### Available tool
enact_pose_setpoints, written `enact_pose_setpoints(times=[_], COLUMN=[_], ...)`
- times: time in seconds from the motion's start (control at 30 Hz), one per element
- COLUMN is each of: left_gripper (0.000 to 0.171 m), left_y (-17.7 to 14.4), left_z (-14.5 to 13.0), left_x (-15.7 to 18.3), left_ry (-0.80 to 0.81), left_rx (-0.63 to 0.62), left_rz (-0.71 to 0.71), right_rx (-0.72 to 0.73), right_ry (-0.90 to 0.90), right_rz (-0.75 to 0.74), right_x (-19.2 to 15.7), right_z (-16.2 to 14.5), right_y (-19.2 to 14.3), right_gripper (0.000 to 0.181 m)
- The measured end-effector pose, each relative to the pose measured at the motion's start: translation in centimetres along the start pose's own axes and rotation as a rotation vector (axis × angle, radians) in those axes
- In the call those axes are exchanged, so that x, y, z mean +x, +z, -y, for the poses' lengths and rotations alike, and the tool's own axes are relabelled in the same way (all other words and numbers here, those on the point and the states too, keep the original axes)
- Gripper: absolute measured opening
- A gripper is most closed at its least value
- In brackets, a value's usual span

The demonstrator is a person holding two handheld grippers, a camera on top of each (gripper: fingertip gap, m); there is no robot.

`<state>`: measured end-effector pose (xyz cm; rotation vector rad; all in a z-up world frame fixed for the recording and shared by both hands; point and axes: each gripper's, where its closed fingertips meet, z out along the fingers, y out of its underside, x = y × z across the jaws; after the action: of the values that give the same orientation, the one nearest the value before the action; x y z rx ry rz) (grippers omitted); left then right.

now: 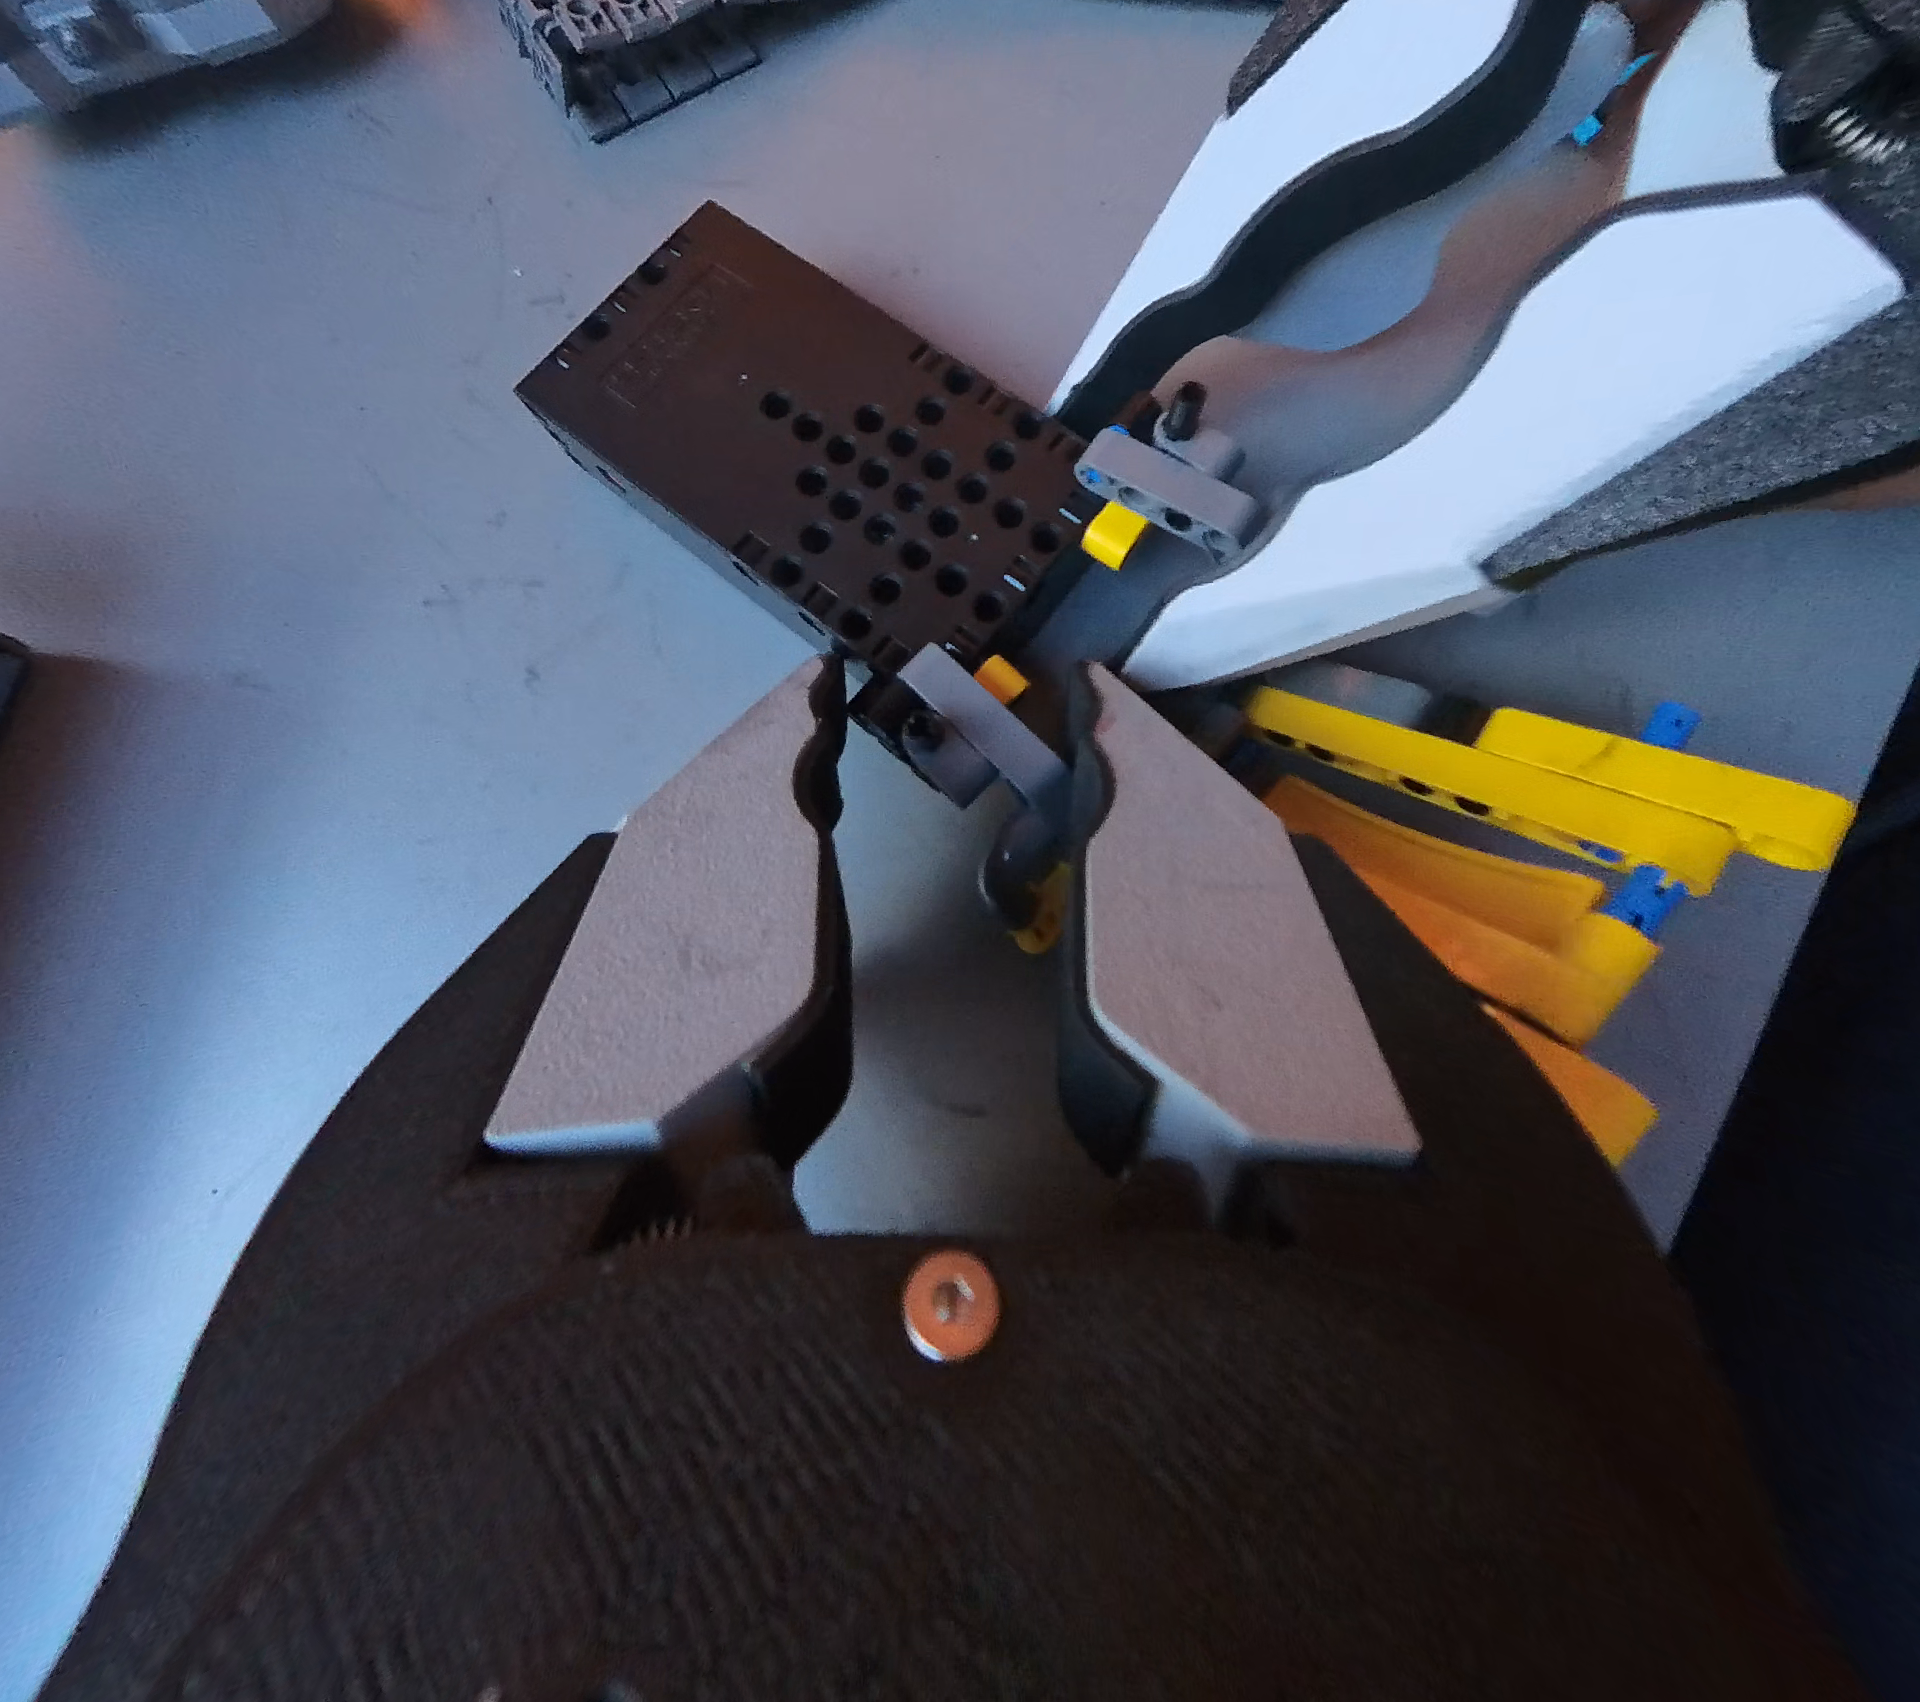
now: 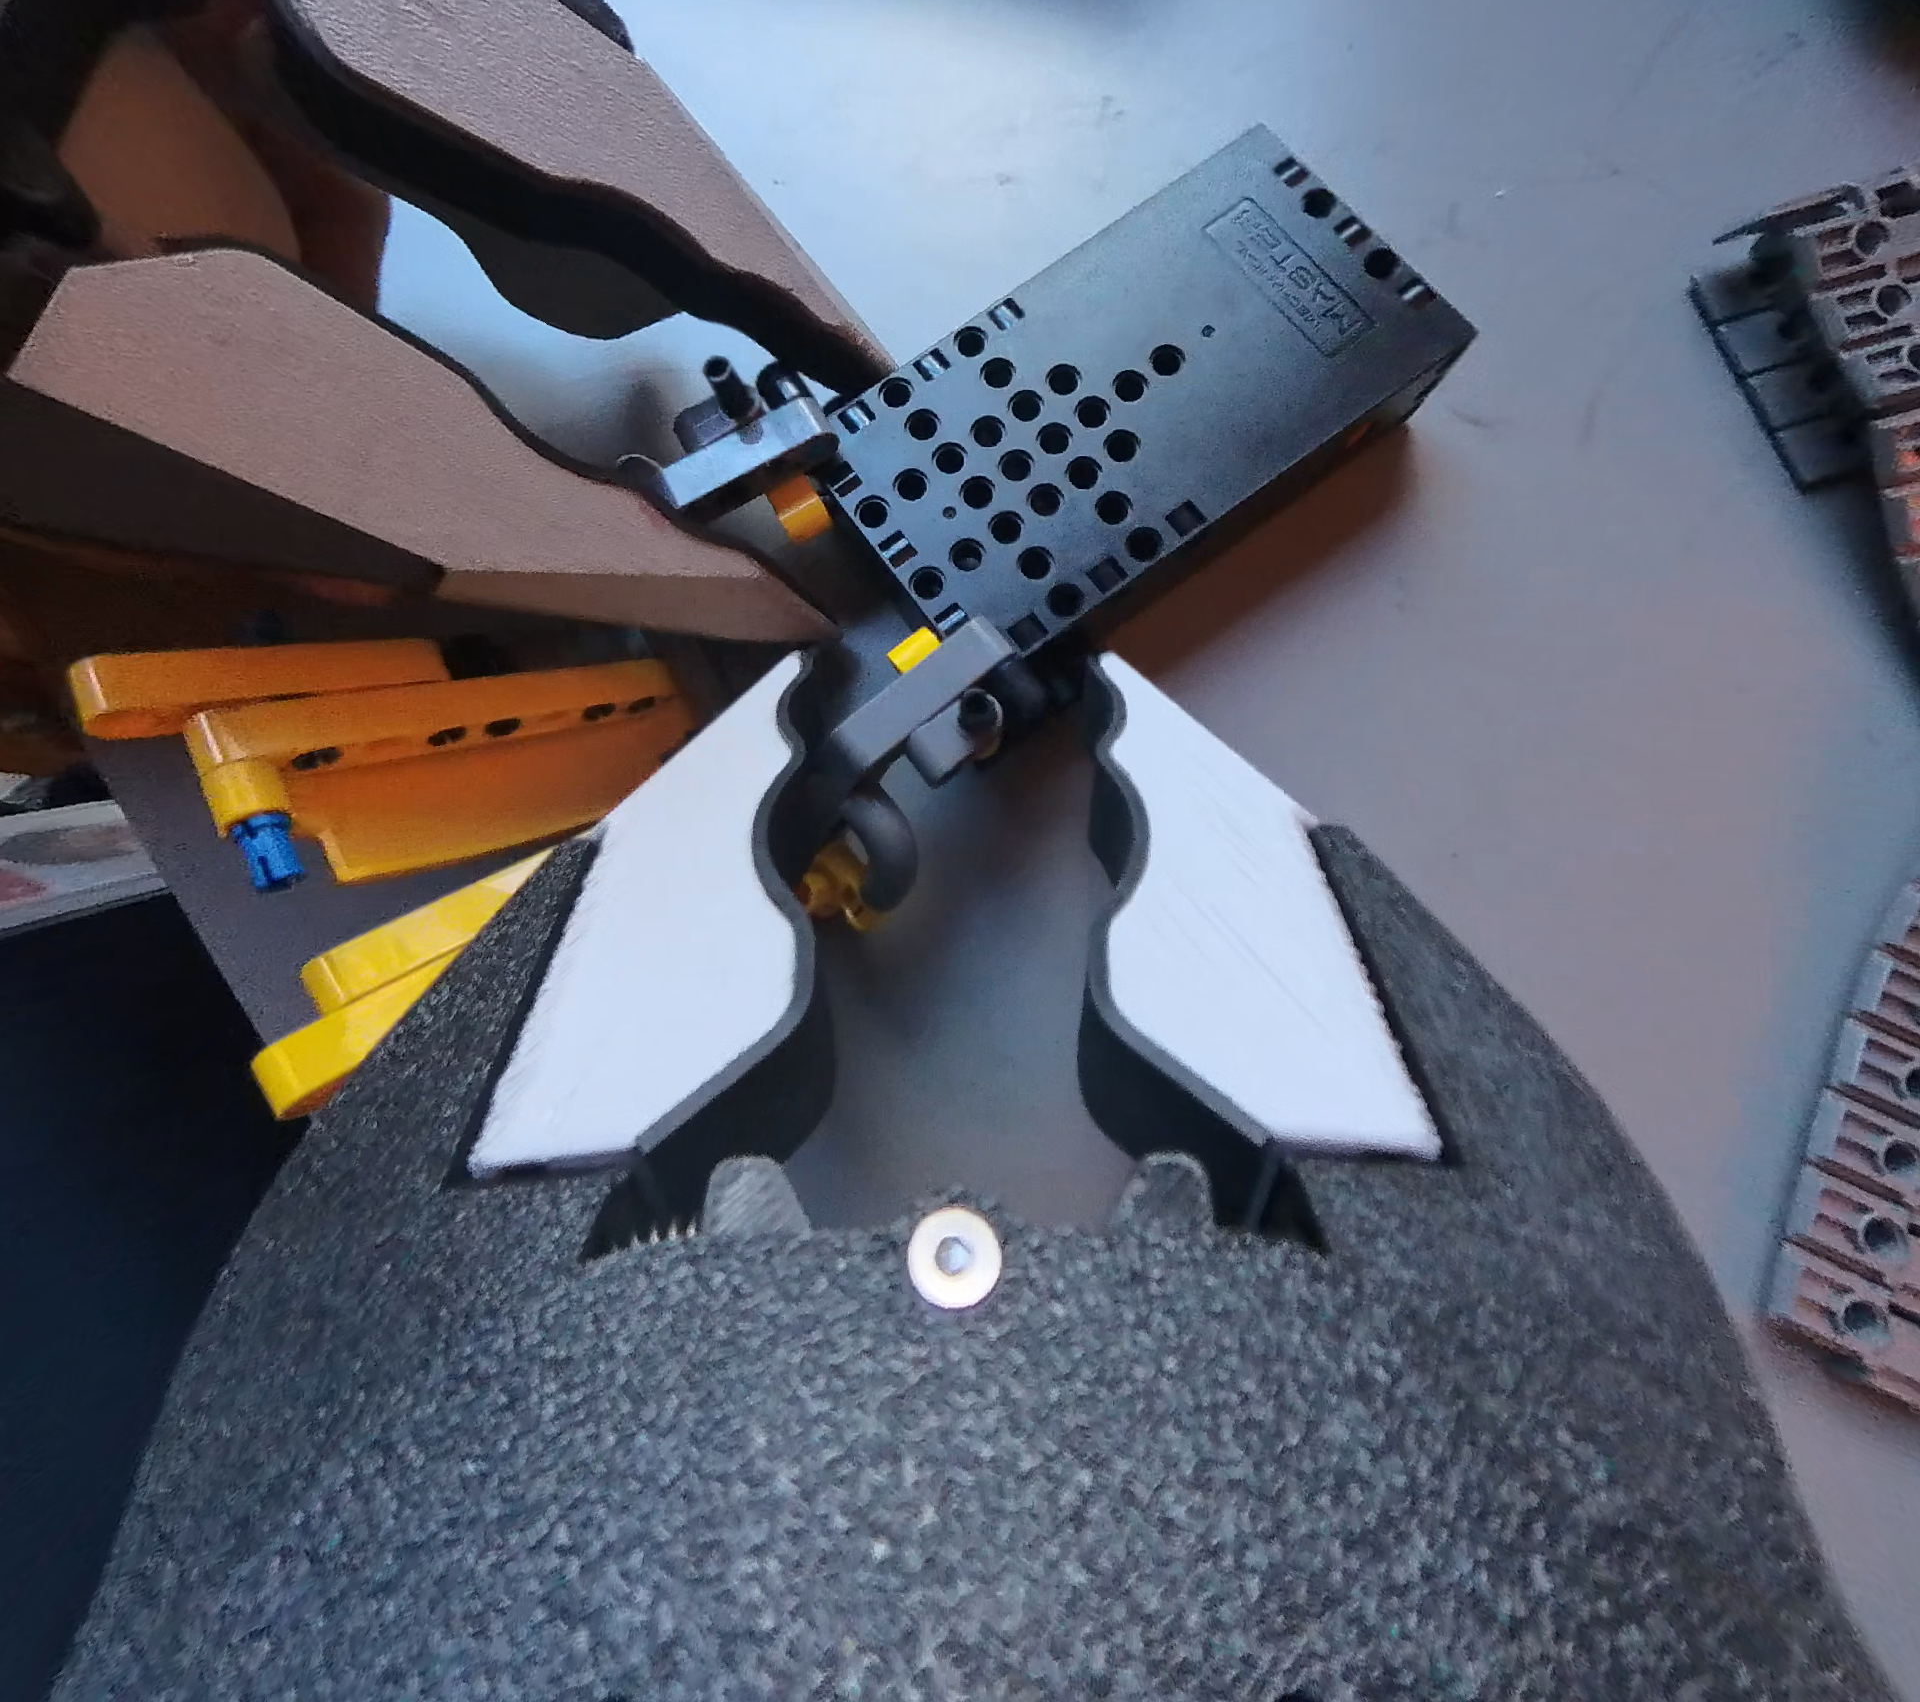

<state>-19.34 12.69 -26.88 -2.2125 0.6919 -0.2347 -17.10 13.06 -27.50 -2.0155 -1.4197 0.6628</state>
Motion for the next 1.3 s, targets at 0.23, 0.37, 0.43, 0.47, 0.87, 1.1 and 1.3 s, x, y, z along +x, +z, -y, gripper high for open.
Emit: enact_pose_setpoints(times=[0.23,0.37,0.43,0.47,0.87,1.1,1.3], left_gripper=[0.034,0.034,0.034,0.034,0.049,0.037,0.031], left_y=[-0.4,-1.1,-1.1,-1.1,-0.8,-0.7,-0.6], left_z=[-0.2,0.2,0.2,0.2,0.7,1.5,0.8], left_x=[-0.2,0.3,0.3,0.3,0.4,0.0,-1.0], left_ry=[0.173,0.251,0.256,0.242,0.07,0.048,0.069], left_rx=[-0.015,0.04,0.044,0.056,0.047,0.089,0.063], left_rz=[0.007,-0.072,-0.089,-0.099,-0.081,-0.026,0.001], right_rx=[-0.032,0.018,0.016,0.015,0.014,0.109,0.351], right_ry=[-0.092,-0.156,-0.187,-0.198,-0.045,-0.091,-0.604], right_rz=[0.025,0.143,0.157,0.16,0.048,-0.165,-0.648], right_x=[-0.2,-0.7,-0.6,-0.6,0.3,1.6,1.5], right_z=[-0.1,-0.4,-0.5,-0.5,0.4,1.7,5.8], right_y=[0.0,-0.6,-0.6,-0.6,-0.5,-1.7,-5.6], right_gripper=[0.041,0.04,0.04,0.04,0.059,0.081,0.051])
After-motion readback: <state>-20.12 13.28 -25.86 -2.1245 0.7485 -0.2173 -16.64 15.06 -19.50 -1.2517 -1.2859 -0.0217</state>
